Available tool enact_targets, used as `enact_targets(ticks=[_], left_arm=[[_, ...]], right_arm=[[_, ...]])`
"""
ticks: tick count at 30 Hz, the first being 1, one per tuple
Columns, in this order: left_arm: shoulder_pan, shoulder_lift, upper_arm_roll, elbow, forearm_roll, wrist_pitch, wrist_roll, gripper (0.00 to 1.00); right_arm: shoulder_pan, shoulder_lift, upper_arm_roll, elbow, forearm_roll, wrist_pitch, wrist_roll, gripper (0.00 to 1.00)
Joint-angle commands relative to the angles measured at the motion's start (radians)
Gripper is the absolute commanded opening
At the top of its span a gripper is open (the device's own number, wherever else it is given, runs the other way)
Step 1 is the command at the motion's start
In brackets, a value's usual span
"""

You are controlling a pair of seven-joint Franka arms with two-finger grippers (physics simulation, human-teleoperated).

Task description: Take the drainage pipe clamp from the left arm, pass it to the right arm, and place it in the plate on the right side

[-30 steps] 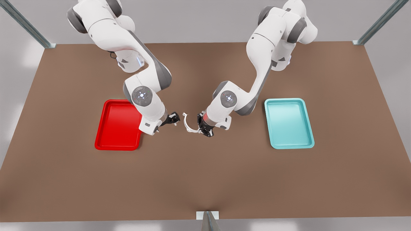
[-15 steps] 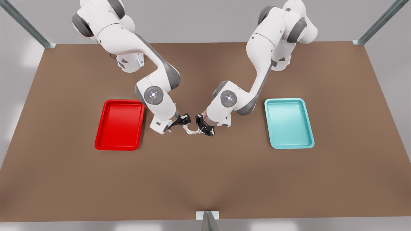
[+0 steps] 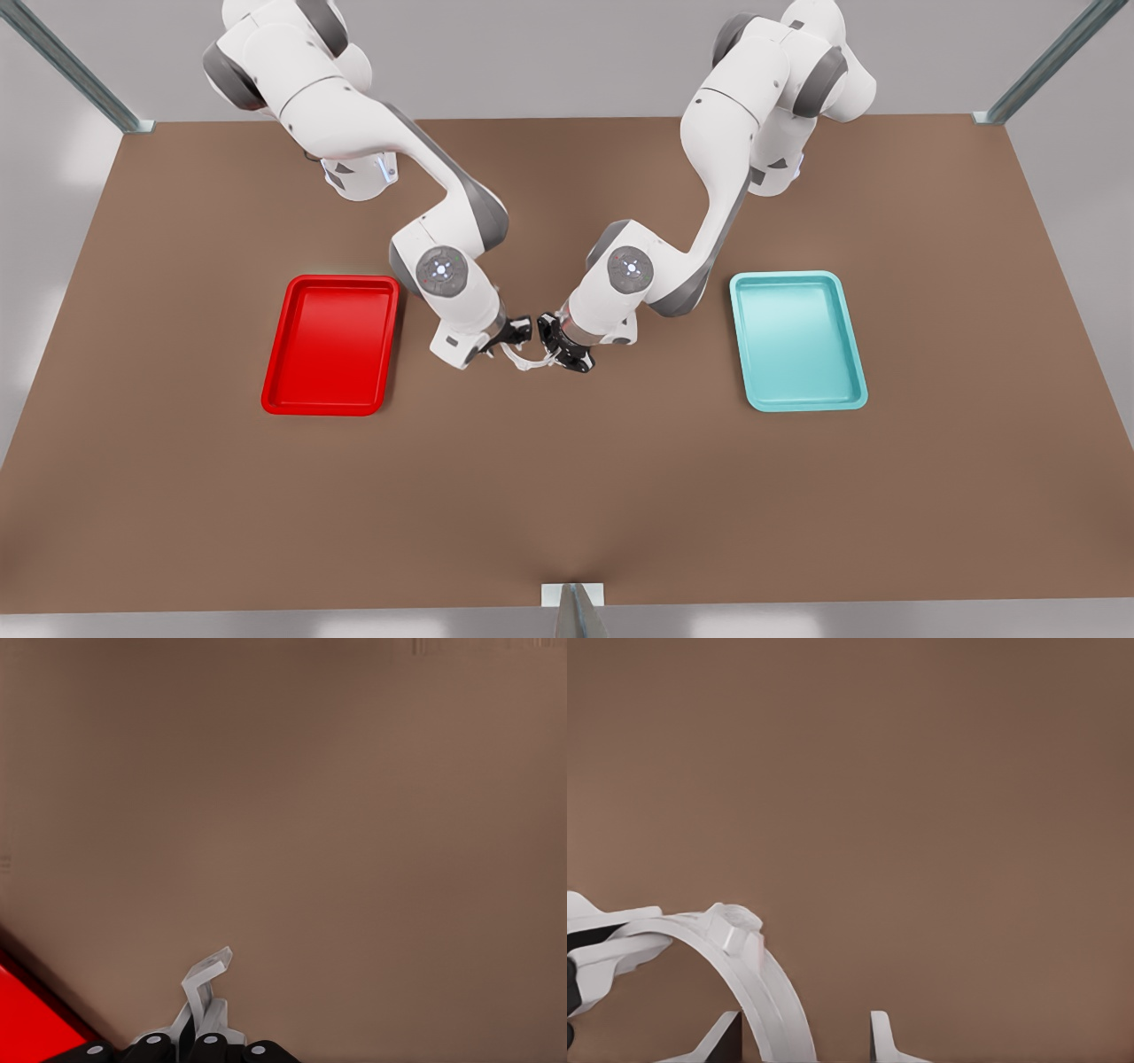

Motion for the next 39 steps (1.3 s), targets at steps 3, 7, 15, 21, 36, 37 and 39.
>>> enact_targets(ticks=[3, 7, 15, 21, 36, 37, 39], left_arm=[[0.0, 0.0, 0.0, 0.001, 0.007, -0.002, -0.078, 0.21], [0.0, 0.0, -0.002, 0.001, 0.007, 0.0, -0.079, 0.21], [0.0, -0.001, -0.002, -0.001, 0.009, -0.009, -0.032, 1.0], [0.005, -0.074, -0.006, -0.001, -0.002, -0.133, 0.039, 1.0], [0.709, -0.497, -0.095, -0.102, 0.323, -0.652, 2.808, 1.0], [0.704, -0.538, -0.095, -0.173, 0.347, -0.603, 2.809, 1.0], [0.696, -0.512, -0.095, -0.142, 0.363, -0.62, 2.884, 1.0]], right_arm=[[0.003, 0.015, 0.0, -0.001, -0.005, 0.048, 0.042, 0.6], [0.002, 0.018, 0.0, -0.001, -0.006, 0.061, 0.042, 0.36], [-0.006, 0.017, 0.0, 0.001, -0.006, 0.055, 0.035, 0.25], [-0.035, -0.028, 0.0, -0.042, -0.006, 0.02, 0.034, 0.25], [-0.438, -0.307, 0.0, -0.452, -0.066, 0.031, -0.152, 0.25], [-0.475, -0.31, 0.0, -0.468, -0.068, 0.032, -0.156, 0.25], [-0.56, -0.309, 0.0, -0.505, -0.066, 0.035, -0.211, 0.25]])
